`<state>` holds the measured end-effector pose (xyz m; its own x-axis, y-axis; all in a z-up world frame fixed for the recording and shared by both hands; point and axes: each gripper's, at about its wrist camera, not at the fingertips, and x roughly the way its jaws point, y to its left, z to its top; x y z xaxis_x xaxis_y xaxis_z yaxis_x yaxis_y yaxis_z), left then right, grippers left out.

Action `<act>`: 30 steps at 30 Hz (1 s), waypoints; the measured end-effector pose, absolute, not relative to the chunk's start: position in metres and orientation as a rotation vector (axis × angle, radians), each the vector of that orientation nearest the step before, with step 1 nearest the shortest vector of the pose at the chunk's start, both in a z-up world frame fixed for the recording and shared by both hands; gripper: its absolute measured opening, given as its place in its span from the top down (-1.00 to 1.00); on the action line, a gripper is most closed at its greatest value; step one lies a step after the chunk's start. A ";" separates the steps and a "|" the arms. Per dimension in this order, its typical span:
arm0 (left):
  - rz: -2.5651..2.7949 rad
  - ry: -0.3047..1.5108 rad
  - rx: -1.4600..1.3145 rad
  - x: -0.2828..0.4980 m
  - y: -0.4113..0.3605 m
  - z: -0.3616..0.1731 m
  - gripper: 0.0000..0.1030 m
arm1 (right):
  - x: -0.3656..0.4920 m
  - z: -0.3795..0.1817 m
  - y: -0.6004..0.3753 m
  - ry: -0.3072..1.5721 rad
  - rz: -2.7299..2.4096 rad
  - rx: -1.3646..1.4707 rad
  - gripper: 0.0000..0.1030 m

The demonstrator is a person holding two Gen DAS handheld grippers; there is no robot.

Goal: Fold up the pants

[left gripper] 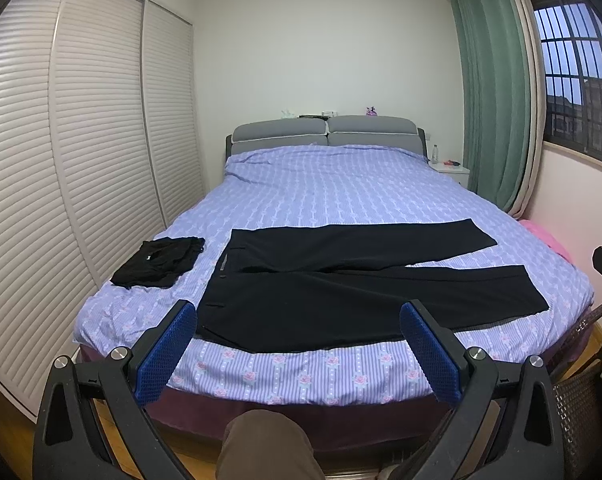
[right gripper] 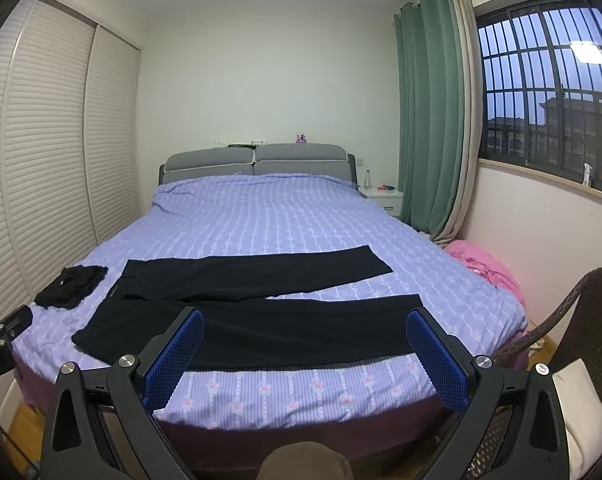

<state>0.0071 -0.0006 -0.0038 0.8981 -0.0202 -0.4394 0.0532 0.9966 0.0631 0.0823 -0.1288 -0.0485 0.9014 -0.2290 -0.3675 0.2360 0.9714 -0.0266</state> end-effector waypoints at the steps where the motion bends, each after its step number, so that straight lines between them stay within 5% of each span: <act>1: -0.038 0.453 0.075 0.007 -0.002 -0.004 -1.00 | 0.082 -0.049 -0.128 0.377 -0.242 0.019 -1.00; 30: -0.048 0.448 0.079 0.010 -0.010 -0.004 -1.00 | 0.081 -0.054 -0.130 0.373 -0.247 0.021 -1.00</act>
